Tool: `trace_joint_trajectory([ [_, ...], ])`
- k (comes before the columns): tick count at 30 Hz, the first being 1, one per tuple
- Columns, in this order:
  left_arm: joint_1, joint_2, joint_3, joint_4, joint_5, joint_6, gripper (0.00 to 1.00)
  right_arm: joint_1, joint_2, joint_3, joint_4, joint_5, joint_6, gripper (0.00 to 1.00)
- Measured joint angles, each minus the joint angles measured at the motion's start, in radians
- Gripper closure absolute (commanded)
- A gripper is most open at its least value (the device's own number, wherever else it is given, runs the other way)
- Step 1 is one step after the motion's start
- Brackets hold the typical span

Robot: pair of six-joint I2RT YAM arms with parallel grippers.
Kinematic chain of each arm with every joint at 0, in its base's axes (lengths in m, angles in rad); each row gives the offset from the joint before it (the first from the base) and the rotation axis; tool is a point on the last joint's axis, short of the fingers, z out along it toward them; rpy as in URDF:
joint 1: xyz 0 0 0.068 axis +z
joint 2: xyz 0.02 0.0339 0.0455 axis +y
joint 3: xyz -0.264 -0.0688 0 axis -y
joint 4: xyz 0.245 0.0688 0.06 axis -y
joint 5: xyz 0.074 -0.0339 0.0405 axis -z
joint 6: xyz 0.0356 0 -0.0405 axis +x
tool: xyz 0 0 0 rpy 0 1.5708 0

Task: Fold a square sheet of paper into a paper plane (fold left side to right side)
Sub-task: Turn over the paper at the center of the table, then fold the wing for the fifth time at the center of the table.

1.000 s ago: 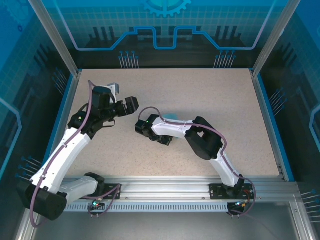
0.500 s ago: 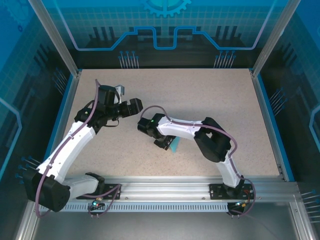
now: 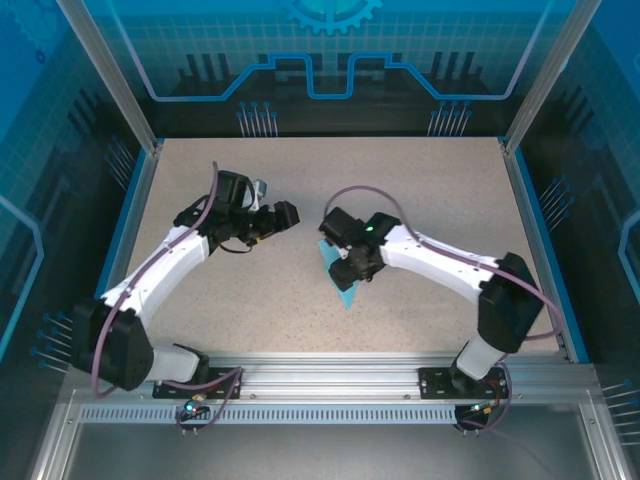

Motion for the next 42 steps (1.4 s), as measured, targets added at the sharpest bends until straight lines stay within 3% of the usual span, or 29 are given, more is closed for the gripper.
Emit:
trace_joint_trajectory([
  [11,-0.089,0.231,-0.039,0.141,0.132,-0.061,0.15,-0.185,-0.283,-0.268,0.282,-0.096,0.106,0.01],
  [22,-0.147,0.444,-0.002,0.222,0.147,-0.079,0.22,-0.359,-0.547,-0.558,0.56,-0.237,0.212,0.0],
  [28,-0.151,0.518,0.056,0.253,0.169,-0.076,0.37,-0.375,-0.606,-0.649,0.681,-0.267,0.216,0.0],
  [38,-0.156,0.573,0.089,0.302,0.195,-0.015,0.86,-0.403,-0.553,-0.67,0.716,-0.364,0.19,0.01],
  [42,-0.156,0.573,0.09,0.324,0.203,0.028,0.98,-0.449,-0.473,-0.644,0.724,-0.462,0.186,0.02],
])
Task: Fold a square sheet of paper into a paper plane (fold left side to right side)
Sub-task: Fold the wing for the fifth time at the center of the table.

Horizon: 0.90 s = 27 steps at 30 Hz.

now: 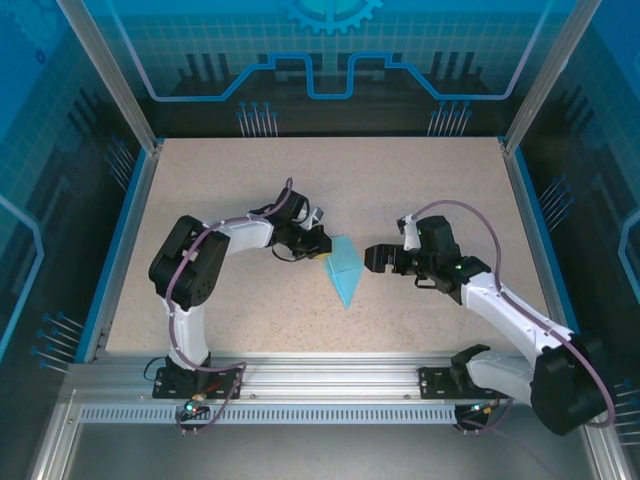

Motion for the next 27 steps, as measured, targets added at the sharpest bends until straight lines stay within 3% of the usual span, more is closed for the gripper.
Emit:
trace_joint_trajectory([
  [17,0.0,-0.07,-0.142,0.198,0.15,0.061,1.0,-0.156,0.421,0.1,0.141,-0.379,-0.076,0.15],
  [27,0.0,-0.074,-0.157,0.243,0.194,0.063,1.0,-0.161,0.639,0.164,0.285,-0.559,-0.095,0.22],
])
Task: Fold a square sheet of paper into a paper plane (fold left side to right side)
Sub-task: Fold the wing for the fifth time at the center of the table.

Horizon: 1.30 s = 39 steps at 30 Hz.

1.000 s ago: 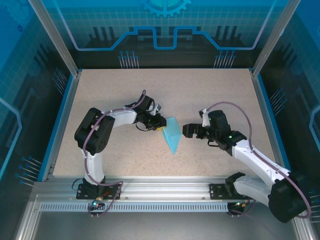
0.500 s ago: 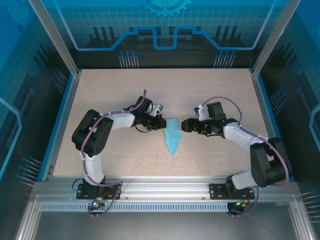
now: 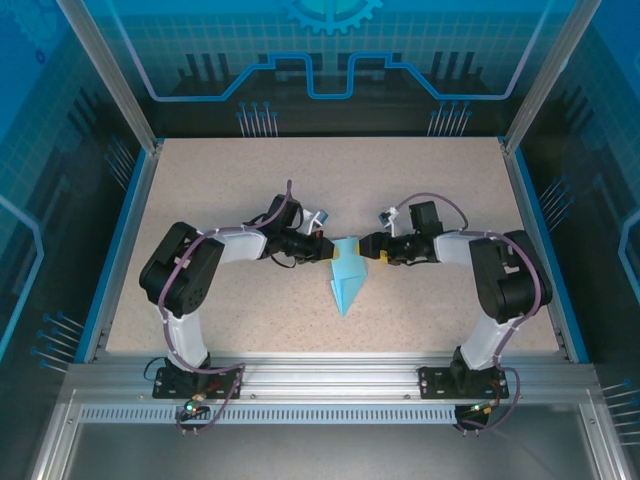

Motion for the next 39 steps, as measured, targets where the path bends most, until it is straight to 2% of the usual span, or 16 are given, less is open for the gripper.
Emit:
trace_joint_trajectory([
  [11,0.0,0.0,-0.004,0.007,0.008,0.001,1.0,0.001,0.084,0.035,0.051,-0.084,-0.015,0.26],
  [20,0.0,0.0,-0.004,0.006,0.008,0.019,1.0,0.009,0.111,0.046,0.065,-0.139,-0.035,0.42],
  [29,0.0,0.001,-0.004,-0.002,0.007,0.035,1.0,0.009,0.068,0.046,0.012,-0.122,-0.068,0.55],
  [35,0.0,0.01,-0.004,-0.005,0.007,0.046,1.0,0.009,0.042,0.047,-0.033,-0.111,-0.092,0.73],
  [36,0.0,0.01,-0.004,-0.008,0.007,0.047,0.94,0.009,0.04,0.047,-0.041,-0.107,-0.097,0.76],
  [39,0.0,0.01,-0.003,-0.021,0.005,0.062,0.64,0.009,0.036,0.049,-0.08,-0.087,-0.108,0.83],
])
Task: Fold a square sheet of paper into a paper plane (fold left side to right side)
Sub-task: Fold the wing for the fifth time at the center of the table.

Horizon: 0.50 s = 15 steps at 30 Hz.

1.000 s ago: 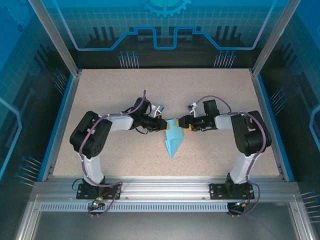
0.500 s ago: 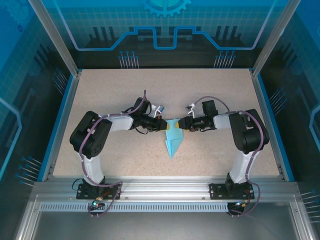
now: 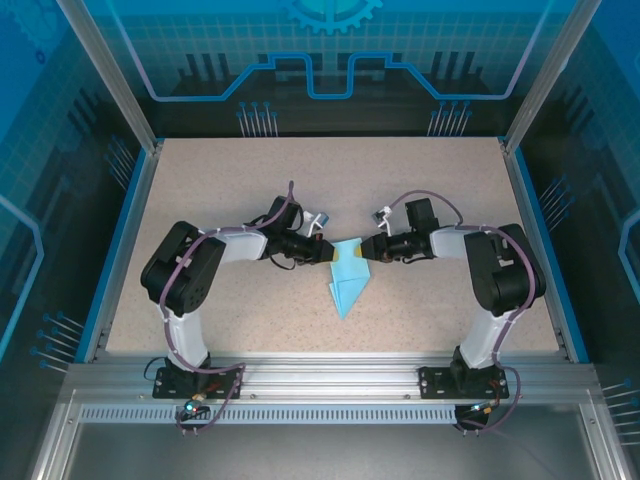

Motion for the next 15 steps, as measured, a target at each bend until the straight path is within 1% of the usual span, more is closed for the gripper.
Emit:
trace_joint_trajectory([
  [2,0.0,-0.001,0.001,-0.025,-0.014,0.014,0.5,0.0,0.0,0.014,-0.044,0.022,0.0,0.91],
  [4,0.0,-0.011,0.005,-0.064,-0.04,0.034,0.4,0.001,-0.009,0.026,-0.074,0.046,0.002,0.94],
  [6,0.0,-0.039,0.009,-0.114,-0.075,0.06,0.27,0.003,-0.027,0.034,-0.101,0.071,0.009,0.96],
  [7,0.0,-0.063,0.014,-0.146,-0.098,0.074,0.24,0.007,-0.039,0.037,-0.118,0.083,0.017,0.96],
  [8,0.0,-0.09,0.02,-0.176,-0.122,0.085,0.22,0.013,-0.048,0.042,-0.133,0.098,0.024,0.97],
  [12,-0.003,-0.215,0.048,-0.279,-0.228,0.128,0.21,0.047,-0.064,0.073,-0.198,0.157,0.068,0.98],
  [15,-0.026,-0.314,0.064,-0.356,-0.317,0.175,0.21,0.069,-0.064,0.101,-0.25,0.199,0.123,0.98],
])
